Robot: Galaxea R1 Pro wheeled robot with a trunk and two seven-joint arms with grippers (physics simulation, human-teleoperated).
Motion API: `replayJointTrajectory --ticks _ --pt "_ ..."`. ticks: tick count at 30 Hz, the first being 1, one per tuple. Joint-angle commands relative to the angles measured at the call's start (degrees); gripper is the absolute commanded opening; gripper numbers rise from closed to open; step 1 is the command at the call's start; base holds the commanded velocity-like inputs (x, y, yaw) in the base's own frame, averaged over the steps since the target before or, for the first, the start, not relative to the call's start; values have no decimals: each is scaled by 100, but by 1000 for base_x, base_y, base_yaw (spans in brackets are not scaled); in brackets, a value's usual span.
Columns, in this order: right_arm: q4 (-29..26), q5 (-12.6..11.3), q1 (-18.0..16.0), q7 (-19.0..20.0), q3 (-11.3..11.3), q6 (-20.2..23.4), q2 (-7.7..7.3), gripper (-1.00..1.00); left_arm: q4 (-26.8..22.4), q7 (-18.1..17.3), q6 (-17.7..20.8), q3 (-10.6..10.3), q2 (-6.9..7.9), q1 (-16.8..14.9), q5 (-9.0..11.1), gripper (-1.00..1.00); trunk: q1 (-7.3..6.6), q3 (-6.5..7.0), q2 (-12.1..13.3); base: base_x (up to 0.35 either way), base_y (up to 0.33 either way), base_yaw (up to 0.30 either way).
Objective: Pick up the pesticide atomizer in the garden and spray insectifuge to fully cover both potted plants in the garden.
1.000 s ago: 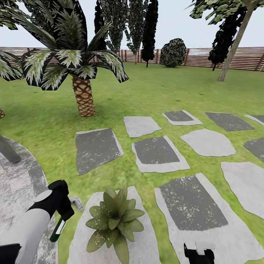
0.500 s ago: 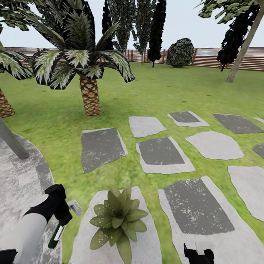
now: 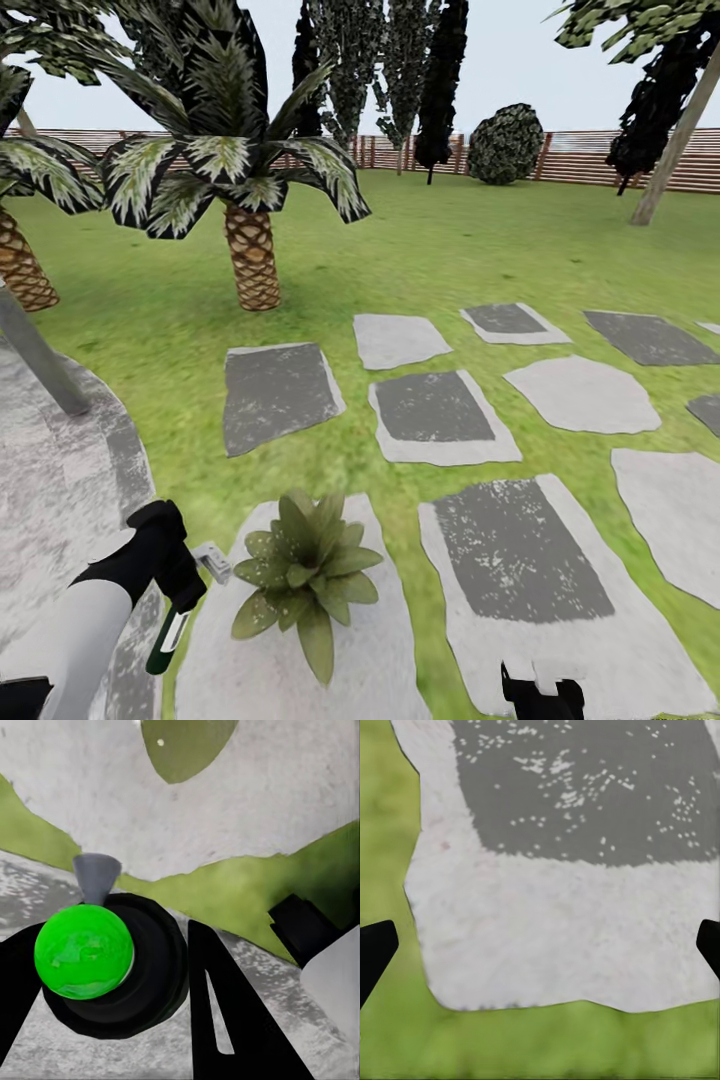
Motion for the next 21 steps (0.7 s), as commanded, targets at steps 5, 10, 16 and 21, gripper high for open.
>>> replayJointTrajectory --ticks 5,10,16,21 --pt "10 61 -5 -22 -32 -23 1 100 -7 -97 83 21 -117 -237 -55 -100 -4 -5 -2 -285 -90 273" --pt "6 61 -5 -22 -39 -25 -5 100 -5 -505 77 13 -225 -387 -102 -100 -4 -5 -2 91 -194 107" --pt "1 61 -5 -29 -40 -21 -16 100 -13 -537 79 -63 -223 -393 -110 -100 -4 -5 -2 169 -229 5" --pt "1 61 -5 -26 -40 -19 -14 100 -17 -543 79 -83 -230 -395 -112 -100 -4 -5 -2 174 -224 0"
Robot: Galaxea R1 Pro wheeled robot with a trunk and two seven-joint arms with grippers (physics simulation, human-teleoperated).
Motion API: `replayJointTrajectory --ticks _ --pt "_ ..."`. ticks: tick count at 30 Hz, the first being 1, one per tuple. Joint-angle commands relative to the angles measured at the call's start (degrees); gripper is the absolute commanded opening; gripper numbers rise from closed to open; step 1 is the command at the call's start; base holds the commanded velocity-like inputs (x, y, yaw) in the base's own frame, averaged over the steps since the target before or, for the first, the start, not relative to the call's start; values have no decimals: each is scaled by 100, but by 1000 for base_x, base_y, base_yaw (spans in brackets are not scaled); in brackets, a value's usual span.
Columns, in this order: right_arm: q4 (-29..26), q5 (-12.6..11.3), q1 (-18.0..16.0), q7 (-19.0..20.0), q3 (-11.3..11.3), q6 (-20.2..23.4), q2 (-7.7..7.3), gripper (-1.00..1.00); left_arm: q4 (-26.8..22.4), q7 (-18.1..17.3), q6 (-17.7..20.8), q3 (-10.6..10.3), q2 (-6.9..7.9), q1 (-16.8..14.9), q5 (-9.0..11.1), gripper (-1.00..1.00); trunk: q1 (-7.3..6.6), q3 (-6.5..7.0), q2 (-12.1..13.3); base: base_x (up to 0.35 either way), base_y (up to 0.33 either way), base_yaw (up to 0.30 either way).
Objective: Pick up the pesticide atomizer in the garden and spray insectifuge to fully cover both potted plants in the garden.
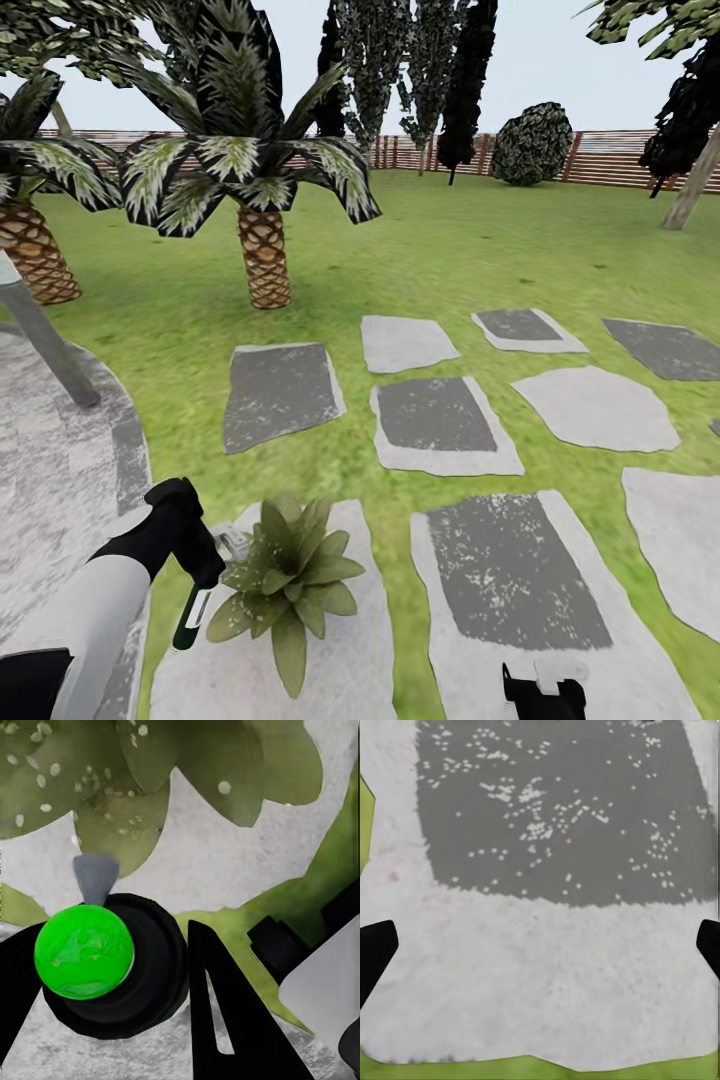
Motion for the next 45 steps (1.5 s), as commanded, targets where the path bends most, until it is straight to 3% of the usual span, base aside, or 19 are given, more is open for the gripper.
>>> replayJointTrajectory --ticks 1,4,7,10,18,31,45 --pt "11 60 -6 -20 -32 -23 4 100 -10 -51 59 24 -4 -24 -47 -100 1 -5 -2 176 -178 0" --pt "11 60 -6 -19 -32 -23 6 100 -5 -102 59 23 6 -188 -93 -100 1 -5 -2 138 -119 0" --pt "11 60 -6 -19 -29 -23 7 100 -9 -452 69 28 -7 -280 -554 -100 1 -5 -2 17 -13 115" --pt "11 65 -6 -19 -25 -23 8 100 -12 -570 71 31 -36 -285 -739 -100 1 -5 -2 2 -2 251" --pt "19 61 -6 -19 -23 -23 7 100 -86 -588 92 36 -41 -287 -769 -100 1 -5 -2 14 -13 259" --pt "15 62 -6 -19 -23 -23 7 100 -299 -597 94 41 -66 -282 -769 -100 1 -5 -2 20 -223 23" --pt "11 62 -6 -19 -23 -23 7 100 -485 -589 103 49 -68 -285 -765 -100 1 -5 -2 3 -33 189"
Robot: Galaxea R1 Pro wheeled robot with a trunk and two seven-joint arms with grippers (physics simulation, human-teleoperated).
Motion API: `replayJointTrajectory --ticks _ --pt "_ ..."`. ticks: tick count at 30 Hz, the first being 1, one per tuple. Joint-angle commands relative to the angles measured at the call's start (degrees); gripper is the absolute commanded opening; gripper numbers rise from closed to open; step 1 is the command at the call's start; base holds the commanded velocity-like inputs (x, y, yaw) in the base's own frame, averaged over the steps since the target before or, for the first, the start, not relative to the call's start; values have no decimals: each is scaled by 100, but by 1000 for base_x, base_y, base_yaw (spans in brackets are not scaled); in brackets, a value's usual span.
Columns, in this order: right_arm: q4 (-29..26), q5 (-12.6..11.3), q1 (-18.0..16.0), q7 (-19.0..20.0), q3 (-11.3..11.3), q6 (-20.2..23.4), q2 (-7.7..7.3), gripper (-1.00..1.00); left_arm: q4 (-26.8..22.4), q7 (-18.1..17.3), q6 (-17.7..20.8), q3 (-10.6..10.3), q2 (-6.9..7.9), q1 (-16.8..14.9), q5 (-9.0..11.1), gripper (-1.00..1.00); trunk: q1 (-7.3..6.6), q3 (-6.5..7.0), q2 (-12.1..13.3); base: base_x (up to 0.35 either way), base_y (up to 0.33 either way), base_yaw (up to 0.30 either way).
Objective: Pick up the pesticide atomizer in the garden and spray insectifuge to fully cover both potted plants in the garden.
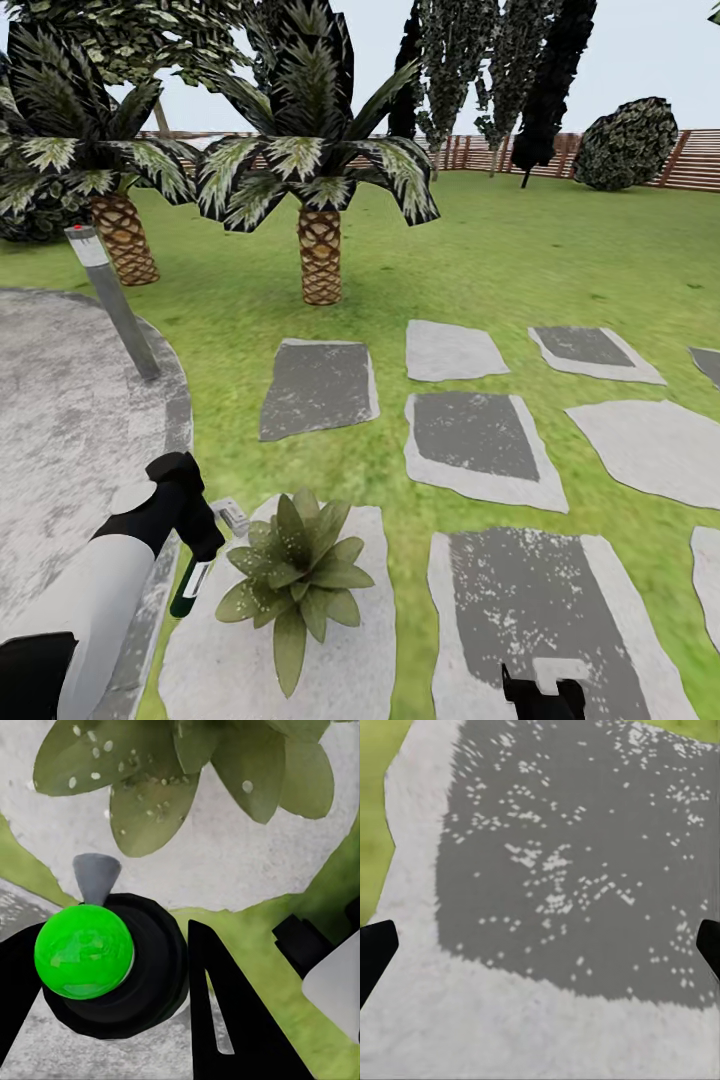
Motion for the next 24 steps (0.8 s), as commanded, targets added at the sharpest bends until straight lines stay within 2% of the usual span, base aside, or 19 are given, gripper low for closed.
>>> replayJointTrajectory --ticks 1,13,18,24 --pt "10 62 -6 -23 -31 -24 1 100 -7 -48 59 17 -4 -1 -41 -100 1 -5 -2 217 -151 5" --pt "18 67 -6 -23 -31 -24 1 100 -7 -48 59 19 -4 23 -48 -100 1 -5 -2 219 -191 3" --pt "19 66 -6 -23 -31 -24 1 100 -7 -44 59 17 4 36 -48 -100 1 -5 -2 47 -43 131" --pt "17 64 -6 -23 -31 -24 1 100 -12 -26 -18 -16 65 84 -48 -100 1 -5 -2 1 -1 9"
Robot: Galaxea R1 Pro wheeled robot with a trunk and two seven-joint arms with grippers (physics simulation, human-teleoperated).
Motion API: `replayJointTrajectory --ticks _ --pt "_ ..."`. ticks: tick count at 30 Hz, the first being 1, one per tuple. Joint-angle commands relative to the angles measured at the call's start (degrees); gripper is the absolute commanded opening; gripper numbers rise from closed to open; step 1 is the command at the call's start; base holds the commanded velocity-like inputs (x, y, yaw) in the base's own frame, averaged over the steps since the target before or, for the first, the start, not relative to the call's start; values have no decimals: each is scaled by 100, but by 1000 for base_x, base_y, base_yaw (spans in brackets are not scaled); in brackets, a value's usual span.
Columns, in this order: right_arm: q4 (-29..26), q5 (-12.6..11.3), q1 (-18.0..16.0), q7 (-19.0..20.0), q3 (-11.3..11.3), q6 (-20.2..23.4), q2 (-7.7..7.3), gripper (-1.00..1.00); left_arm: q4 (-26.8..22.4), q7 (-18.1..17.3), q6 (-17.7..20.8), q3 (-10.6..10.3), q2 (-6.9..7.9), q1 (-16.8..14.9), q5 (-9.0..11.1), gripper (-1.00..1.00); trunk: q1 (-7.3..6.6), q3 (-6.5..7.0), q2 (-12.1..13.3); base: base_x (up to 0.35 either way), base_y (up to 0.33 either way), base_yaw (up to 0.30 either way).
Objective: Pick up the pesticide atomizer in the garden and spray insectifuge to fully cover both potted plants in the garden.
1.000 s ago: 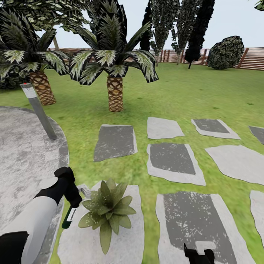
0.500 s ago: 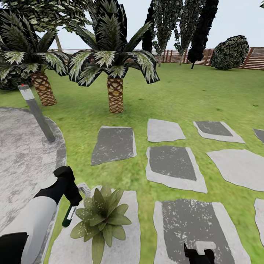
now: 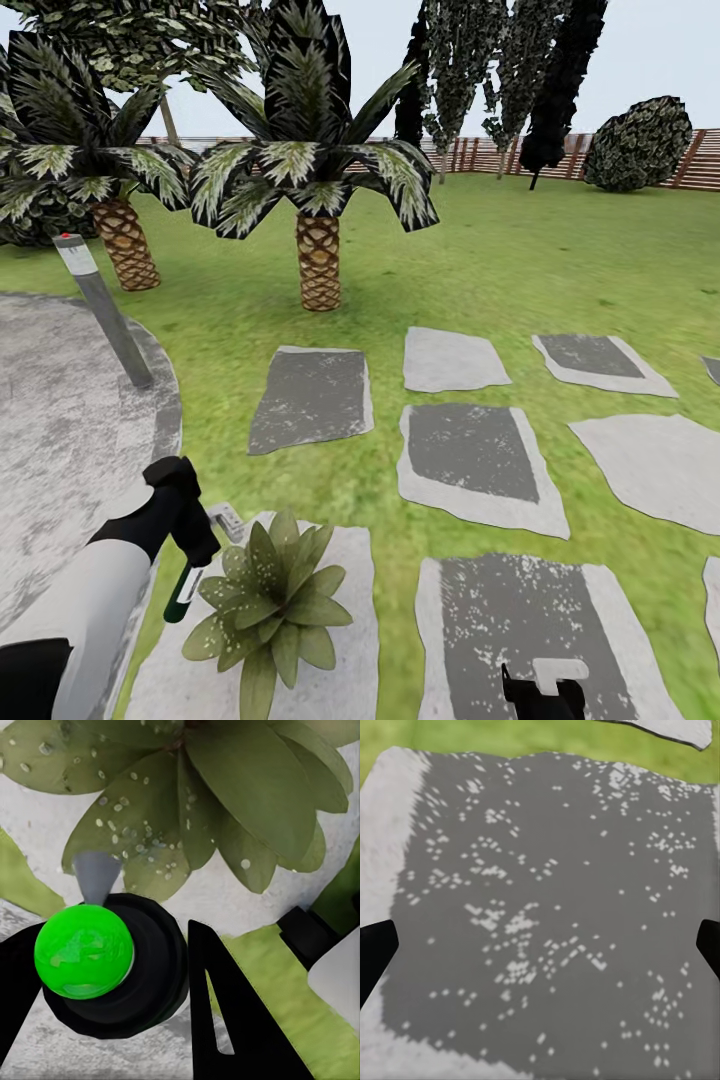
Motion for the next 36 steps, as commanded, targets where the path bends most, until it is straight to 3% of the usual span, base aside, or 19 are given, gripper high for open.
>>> replayJointTrajectory --ticks 1,10,22,28,32,36 --pt "10 59 -6 -23 -32 -24 1 100 -2 -40 35 15 7 0 -39 -100 -1 -5 -2 0 0 0" --pt "4 59 -6 -23 -32 -24 1 100 -32 -42 99 31 -209 -67 -39 -100 -1 -5 -2 0 0 0" --pt "3 58 -6 -23 -34 -24 1 100 -35 -68 54 23 -217 -75 -39 -100 -1 -5 -2 0 -6 151" --pt "10 62 -6 -23 -32 -24 1 100 -35 -70 49 16 -222 -76 -39 -100 -1 -5 -2 -29 -216 6" --pt "12 64 -6 -23 -32 -24 1 100 -35 -77 89 -200 -220 -78 -47 -100 -1 -5 -2 -141 -159 38" --pt "12 64 -6 -23 -32 -24 1 100 -35 -77 107 -227 -219 -86 -48 -100 -1 -5 -2 -21 -20 224"
